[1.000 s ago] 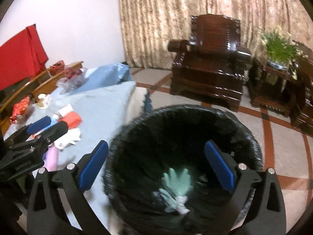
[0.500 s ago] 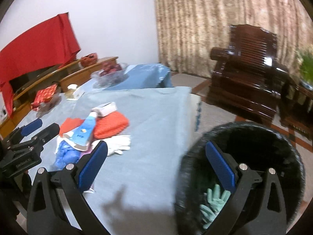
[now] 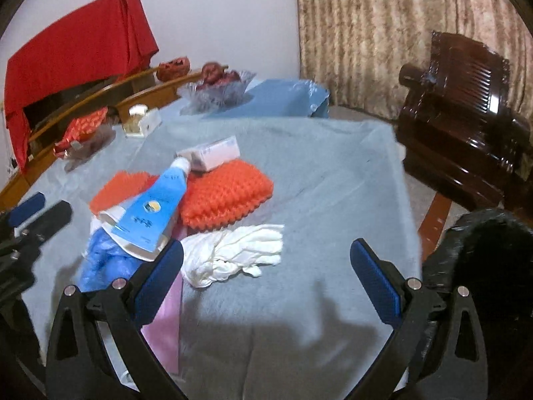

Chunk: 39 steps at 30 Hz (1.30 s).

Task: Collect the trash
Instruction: 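Move the right tool back to the white tissue on the table, then grasp the white tissue with the right tool while the left tool grasps the pink mask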

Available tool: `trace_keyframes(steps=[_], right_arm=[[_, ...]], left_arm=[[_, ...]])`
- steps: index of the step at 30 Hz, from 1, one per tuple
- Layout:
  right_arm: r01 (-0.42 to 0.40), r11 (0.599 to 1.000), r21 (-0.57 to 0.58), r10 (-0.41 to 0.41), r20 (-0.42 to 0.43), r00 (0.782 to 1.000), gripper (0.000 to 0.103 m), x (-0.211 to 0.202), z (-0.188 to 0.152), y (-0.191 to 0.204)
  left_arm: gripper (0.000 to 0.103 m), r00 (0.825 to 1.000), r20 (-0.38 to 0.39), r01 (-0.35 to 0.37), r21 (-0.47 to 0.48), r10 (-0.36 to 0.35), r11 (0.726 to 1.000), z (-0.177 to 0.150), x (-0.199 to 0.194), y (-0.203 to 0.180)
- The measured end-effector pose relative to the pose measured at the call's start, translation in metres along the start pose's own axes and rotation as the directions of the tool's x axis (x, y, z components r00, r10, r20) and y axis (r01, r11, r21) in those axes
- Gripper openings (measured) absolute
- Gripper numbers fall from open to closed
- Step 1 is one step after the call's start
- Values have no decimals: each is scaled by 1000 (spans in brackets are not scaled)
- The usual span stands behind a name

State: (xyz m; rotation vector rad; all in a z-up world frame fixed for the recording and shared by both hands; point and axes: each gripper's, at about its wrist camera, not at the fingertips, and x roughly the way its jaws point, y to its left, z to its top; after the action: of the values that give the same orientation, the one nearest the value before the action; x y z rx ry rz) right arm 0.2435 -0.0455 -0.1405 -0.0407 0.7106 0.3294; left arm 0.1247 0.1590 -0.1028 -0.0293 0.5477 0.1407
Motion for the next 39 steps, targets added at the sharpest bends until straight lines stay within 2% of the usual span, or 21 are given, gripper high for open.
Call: trace_keyframes(steps=[11, 17, 18, 19, 24, 27, 32, 39], right_arm=[[-9, 1000, -1, 8, -76, 997, 97, 46, 1, 9], [-66, 998, -12, 64, -126, 990, 97, 62, 3, 16], [-81, 997, -20, 78, -136, 988, 94, 64, 2, 18], [-105, 994, -31, 99, -146, 984, 83, 66, 2, 21], [-230, 973, -30, 222, -173, 960, 44, 65, 1, 29], [-232, 972, -40, 222, -167, 961, 35, 60, 3, 33], [-218, 976, -11, 215, -140, 967, 32, 43, 9, 25], [-163, 987, -14, 160, -102, 982, 32, 8, 6, 4]], left_arm=[[88, 1000, -27, -15, -9, 15, 1000, -2, 29, 12], [88, 999, -38, -15, -24, 15, 1000, -1, 37, 17], [88, 999, -39, -16, -24, 15, 1000, -1, 38, 18], [88, 999, -40, -16, -25, 15, 1000, 0, 39, 19], [88, 999, -47, -16, -30, 15, 999, -1, 40, 21], [88, 999, -43, -12, -26, 11, 1000, -1, 38, 20], [88, 999, -36, 5, -24, -6, 1000, 0, 31, 14], [88, 999, -24, 42, -15, -42, 999, -2, 14, -10]])
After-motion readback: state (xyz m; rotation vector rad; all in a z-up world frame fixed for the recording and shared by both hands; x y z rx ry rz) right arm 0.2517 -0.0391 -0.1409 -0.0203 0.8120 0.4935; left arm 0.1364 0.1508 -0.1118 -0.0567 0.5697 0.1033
